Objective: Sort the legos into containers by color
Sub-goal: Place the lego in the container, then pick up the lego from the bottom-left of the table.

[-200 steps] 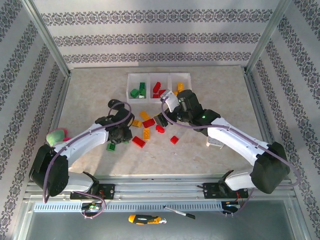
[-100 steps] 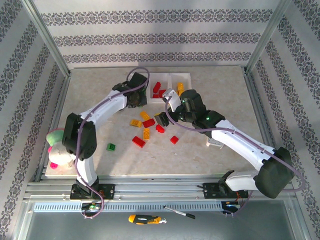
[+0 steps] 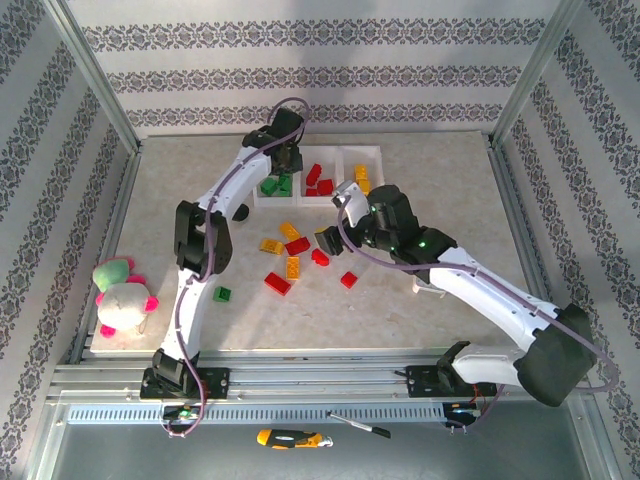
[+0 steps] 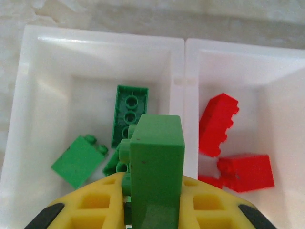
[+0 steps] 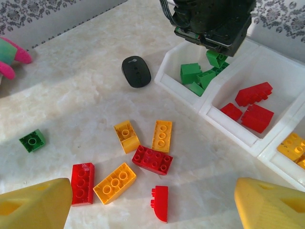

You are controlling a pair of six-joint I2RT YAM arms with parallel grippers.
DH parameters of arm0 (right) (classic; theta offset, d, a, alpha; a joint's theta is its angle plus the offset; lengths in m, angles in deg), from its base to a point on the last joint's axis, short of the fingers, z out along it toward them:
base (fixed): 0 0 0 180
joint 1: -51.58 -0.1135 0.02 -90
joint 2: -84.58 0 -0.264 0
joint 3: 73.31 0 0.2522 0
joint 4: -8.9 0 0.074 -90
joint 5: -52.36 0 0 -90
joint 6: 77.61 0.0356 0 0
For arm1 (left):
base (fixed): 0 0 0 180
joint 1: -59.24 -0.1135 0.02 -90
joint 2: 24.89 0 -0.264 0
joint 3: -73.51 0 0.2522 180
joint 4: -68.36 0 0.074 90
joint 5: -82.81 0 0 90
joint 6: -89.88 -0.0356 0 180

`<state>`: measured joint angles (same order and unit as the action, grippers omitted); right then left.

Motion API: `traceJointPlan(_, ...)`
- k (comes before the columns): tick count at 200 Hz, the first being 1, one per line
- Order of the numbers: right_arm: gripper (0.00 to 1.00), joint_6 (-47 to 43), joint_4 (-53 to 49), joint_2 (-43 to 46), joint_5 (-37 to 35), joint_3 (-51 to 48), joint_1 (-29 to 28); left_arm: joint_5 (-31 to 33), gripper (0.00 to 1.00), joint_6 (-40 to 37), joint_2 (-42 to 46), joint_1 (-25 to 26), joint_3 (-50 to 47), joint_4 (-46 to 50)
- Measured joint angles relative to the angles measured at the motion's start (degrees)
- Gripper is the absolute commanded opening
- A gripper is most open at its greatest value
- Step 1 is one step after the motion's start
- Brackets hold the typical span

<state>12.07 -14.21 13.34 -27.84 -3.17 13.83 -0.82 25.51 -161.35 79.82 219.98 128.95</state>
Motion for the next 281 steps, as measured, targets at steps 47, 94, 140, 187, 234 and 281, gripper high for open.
traceJointPlan(47,0.88,0.17,-0.02,1.22,-1.29,-1.22,0.0,0.13,0.48,-1.36,-7.15,-1.09,8.94,2.78)
traceJointPlan(94,0.88,0.17,0.0,1.25,-1.38,-1.44,0.0,0.13,0.78,-1.66,-7.26,-1.16,9.49,4.09)
traceJointPlan(140,0.88,0.17,0.09,0.81,-1.09,-1.44,-1.4,0.13,0.86,-1.88,1.95,-1.14,1.05,5.44)
traceJointPlan(187,0.88,0.15,0.66,-2.4,-0.28,-1.4,-2.82,0.83,0.93,-1.18,25.88,-1.01,-27.21,-0.92)
traceJointPlan(234,0.88,0.15,1.05,-4.66,0.87,-0.33,-5.03,3.39,0.93,4.92,44.65,-0.76,-54.1,-5.35)
traceJointPlan(281,0.89,0.15,1.88,-7.96,2.25,1.44,-6.4,4.33,0.89,14.84,59.01,-0.76,-74.34,-5.31)
